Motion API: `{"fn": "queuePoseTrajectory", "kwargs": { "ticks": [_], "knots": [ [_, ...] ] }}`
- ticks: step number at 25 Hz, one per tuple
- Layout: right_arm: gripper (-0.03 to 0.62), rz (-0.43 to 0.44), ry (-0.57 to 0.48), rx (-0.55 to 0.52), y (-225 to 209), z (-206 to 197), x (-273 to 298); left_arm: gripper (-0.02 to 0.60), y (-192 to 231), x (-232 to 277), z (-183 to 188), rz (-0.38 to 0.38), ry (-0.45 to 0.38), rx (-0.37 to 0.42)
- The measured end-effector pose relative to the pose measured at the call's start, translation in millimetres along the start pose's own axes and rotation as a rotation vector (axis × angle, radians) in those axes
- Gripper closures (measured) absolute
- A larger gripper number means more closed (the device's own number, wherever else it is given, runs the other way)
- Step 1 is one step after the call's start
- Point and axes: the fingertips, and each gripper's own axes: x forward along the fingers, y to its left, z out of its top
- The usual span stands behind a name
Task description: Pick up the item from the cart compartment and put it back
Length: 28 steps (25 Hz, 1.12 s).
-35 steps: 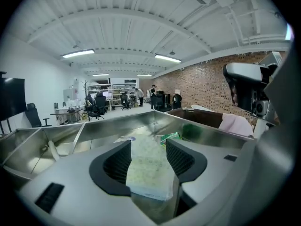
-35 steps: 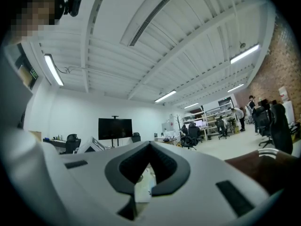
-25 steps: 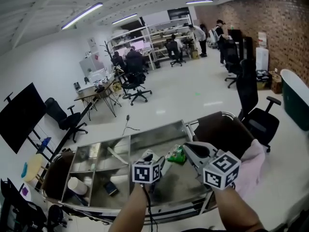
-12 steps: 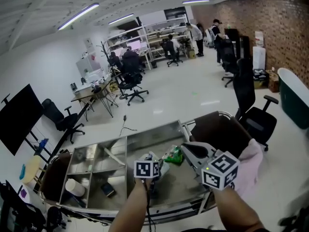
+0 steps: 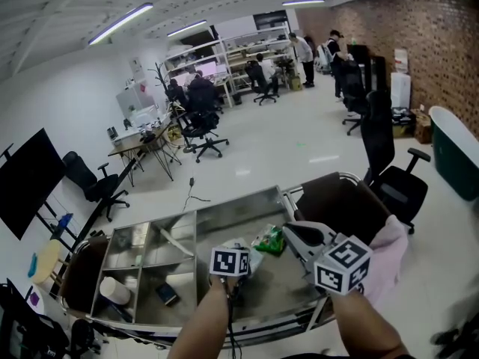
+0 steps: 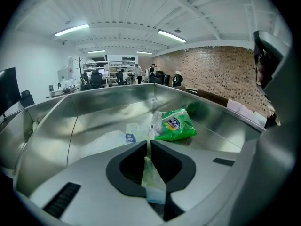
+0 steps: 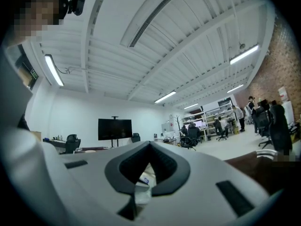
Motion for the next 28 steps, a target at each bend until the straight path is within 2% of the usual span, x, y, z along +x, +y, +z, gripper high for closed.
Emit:
{"fn": "queuePoseTrajectory", "kwargs": {
  "ticks": [7,22,28],
  "knots": [
    [0.579,0.003,0.005,0.01,2.0,-4.1,1.0,0.572,2.1,-7.1,7.9,0.006,-0.047,-0.005],
    [0.579,0.007,0.012,0.016,12.8,-9.2,-5.5,0.574,9.8,-54.8,37.5,0.054,-0.258,-0.036],
    [0.579,0.014,0.013,0.006,19.6,-5.9,-9.3,0.574,-6.9,-106.6,66.5,0.042,-0.385,0.002]
  ]
}}
